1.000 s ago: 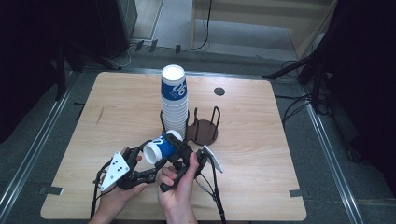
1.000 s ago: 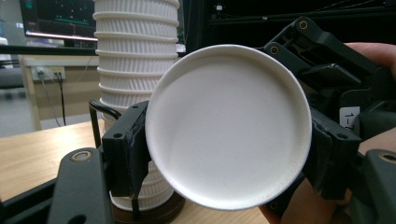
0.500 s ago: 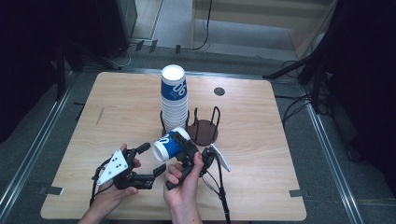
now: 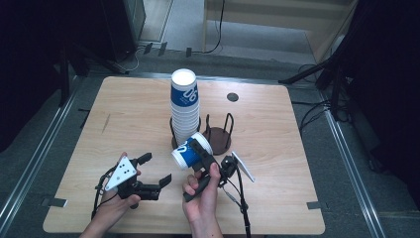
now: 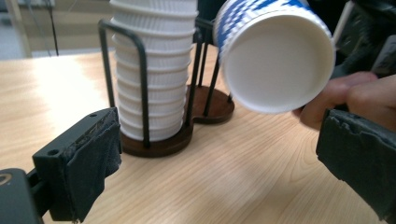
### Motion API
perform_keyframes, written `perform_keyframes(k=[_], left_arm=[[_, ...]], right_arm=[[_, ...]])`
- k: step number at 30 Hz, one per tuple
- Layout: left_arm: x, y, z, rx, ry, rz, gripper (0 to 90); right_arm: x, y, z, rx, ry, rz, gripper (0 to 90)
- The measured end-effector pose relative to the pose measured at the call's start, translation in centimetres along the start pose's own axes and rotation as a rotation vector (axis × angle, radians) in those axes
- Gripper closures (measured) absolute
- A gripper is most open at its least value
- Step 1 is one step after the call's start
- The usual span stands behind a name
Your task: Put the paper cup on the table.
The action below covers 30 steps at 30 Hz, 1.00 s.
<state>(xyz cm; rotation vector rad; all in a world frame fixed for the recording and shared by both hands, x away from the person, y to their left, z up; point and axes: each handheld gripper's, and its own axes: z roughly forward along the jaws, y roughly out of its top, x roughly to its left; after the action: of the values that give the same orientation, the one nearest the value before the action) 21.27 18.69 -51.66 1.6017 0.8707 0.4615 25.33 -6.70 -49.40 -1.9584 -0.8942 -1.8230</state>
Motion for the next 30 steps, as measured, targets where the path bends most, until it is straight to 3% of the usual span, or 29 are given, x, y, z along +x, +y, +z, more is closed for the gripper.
perform_keyframes(k=[4,5,8,9,10,11,14,15,17,18,19,20,21,23,24,25,28,30], left_arm=[[0.7,-0.2,-0.2,0.039,0.037,-0.013,1.0],[1.1,-0.2,-0.4,0.051,0.058,-0.016,1.0],[1.5,-0.2,-0.6,0.054,0.072,-0.025,1.0],[1.6,-0.2,-0.7,0.055,0.078,-0.032,1.0],[1.8,-0.2,-0.8,0.054,0.08,-0.037,1.0],[2.0,-0.2,-0.9,0.053,0.085,-0.038,1.0],[2.5,-0.2,-1.2,0.065,0.108,-0.031,1.0],[2.7,-0.2,-1.3,0.063,0.115,-0.034,1.0],[3.1,-0.3,-1.6,0.066,0.127,-0.044,1.0],[3.3,-0.3,-1.7,0.069,0.134,-0.045,1.0],[3.7,-0.3,-2.0,0.071,0.148,-0.048,1.0],[3.7,-0.3,-2.0,0.071,0.148,-0.048,1.0],[4.1,-0.2,-2.3,0.077,0.168,-0.052,1.0],[4.2,-0.2,-2.4,0.081,0.178,-0.054,1.0],[4.4,-0.2,-2.5,0.083,0.187,-0.058,1.0],[4.7,-0.2,-2.7,0.092,0.193,-0.06,1.0],[5.1,-0.4,-2.9,0.114,0.216,-0.061,0.9],[5.3,-0.5,-3.0,0.133,0.228,-0.055,0.9]], right_arm=[[0.2,0.2,-0.2,-0.019,-0.008,-0.057,21.9],[0.3,0.2,-0.3,-0.031,-0.017,-0.102,21.9],[0.4,0.3,-0.4,-0.043,-0.024,-0.144,21.8],[0.6,0.3,-0.5,-0.048,-0.03,-0.184,21.9],[0.6,0.3,-0.5,-0.048,-0.03,-0.184,21.9],[0.8,0.3,-0.6,-0.064,-0.031,-0.237,21.8],[1.0,0.3,-0.8,-0.076,-0.029,-0.296,21.8],[1.0,0.3,-0.8,-0.076,-0.029,-0.296,21.8],[1.3,0.3,-1.0,-0.092,-0.03,-0.385,21.9],[1.3,0.3,-1.0,-0.092,-0.03,-0.385,21.9],[1.4,0.2,-1.1,-0.097,-0.02,-0.438,21.9],[1.4,0.2,-1.1,-0.097,-0.02,-0.438,21.9],[1.5,0.1,-1.1,-0.119,-0.022,-0.502,21.9],[1.7,0.1,-1.2,-0.122,-0.033,-0.549,21.8],[1.7,0.1,-1.2,-0.122,-0.033,-0.549,21.8],[1.8,0.0,-1.3,-0.131,-0.048,-0.594,21.8],[1.9,0.0,-1.4,-0.142,-0.053,-0.621,21.8],[2.0,-0.2,-1.5,-0.164,-0.052,-0.686,21.8]])
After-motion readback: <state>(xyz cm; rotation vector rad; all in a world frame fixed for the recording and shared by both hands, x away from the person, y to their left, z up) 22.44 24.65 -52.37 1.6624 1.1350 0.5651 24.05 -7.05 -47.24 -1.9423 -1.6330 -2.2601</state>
